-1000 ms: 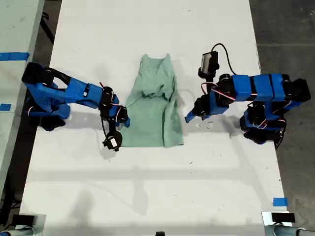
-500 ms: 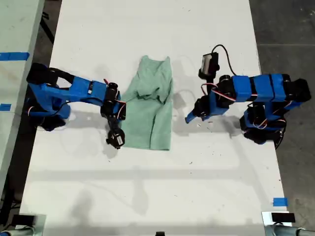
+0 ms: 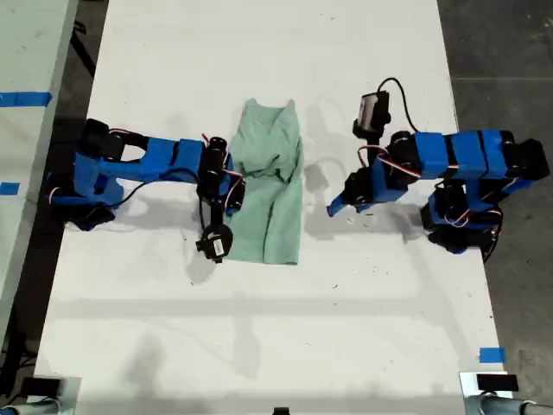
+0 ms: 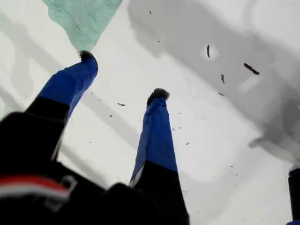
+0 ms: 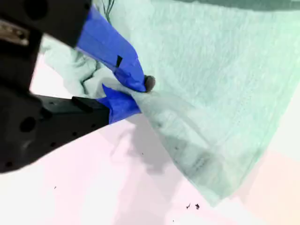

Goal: Fold tshirt

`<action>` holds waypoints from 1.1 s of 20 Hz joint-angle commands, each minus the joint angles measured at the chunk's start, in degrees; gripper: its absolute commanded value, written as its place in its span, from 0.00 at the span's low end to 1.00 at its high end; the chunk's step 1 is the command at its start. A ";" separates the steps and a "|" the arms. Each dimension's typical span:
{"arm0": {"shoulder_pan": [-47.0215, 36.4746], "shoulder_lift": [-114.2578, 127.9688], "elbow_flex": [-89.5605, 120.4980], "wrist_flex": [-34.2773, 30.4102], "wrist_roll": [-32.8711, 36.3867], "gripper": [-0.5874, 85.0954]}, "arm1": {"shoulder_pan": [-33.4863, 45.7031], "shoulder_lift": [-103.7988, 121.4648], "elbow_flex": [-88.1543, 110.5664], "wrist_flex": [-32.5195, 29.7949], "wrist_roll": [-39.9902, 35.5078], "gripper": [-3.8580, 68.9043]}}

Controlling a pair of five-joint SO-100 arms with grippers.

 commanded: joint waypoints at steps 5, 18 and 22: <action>-0.35 -12.39 -10.63 -14.24 6.15 0.01 | -0.70 3.16 0.35 -1.85 0.62 0.36; 2.20 1.32 -9.58 5.10 4.22 0.29 | -1.58 5.01 3.16 -2.81 1.49 0.37; 3.96 11.34 -4.22 12.13 4.04 0.29 | -1.67 5.54 3.52 -2.99 1.32 0.37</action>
